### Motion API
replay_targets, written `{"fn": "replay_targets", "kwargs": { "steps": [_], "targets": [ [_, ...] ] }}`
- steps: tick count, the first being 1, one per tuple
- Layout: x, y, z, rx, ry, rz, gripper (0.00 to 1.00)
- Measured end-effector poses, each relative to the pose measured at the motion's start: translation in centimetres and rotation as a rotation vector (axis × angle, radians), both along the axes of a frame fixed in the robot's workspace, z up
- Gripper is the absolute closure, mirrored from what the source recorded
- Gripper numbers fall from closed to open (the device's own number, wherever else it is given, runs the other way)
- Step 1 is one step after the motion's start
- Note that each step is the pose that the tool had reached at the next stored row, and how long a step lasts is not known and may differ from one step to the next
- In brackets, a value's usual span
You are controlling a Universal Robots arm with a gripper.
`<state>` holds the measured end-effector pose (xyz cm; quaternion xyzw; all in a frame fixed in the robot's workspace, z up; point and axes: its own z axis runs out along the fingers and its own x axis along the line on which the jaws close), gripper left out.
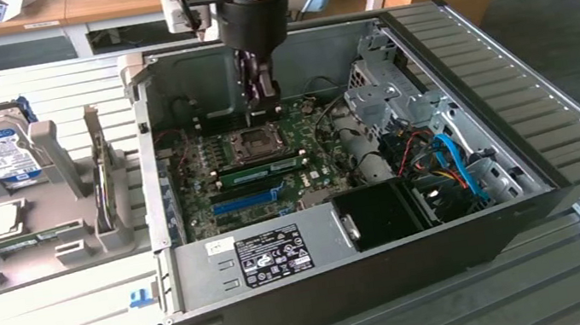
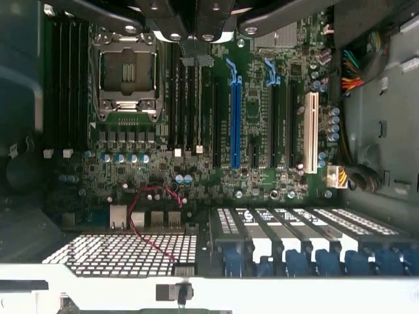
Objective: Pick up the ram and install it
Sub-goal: 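Press down the ram until it locks into place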
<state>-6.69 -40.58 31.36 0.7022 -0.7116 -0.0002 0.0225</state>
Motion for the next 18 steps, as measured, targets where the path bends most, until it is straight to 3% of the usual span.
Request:
{"fn": "replay_targets", "kwargs": {
  "steps": [9,18],
  "targets": [
    [0.6,0.01,0.05,-0.0001,0.0005,0.0,0.9],
    [0.6,0.0,1.62,0.0,0.0004,0.0,0.9]
  ]
}}
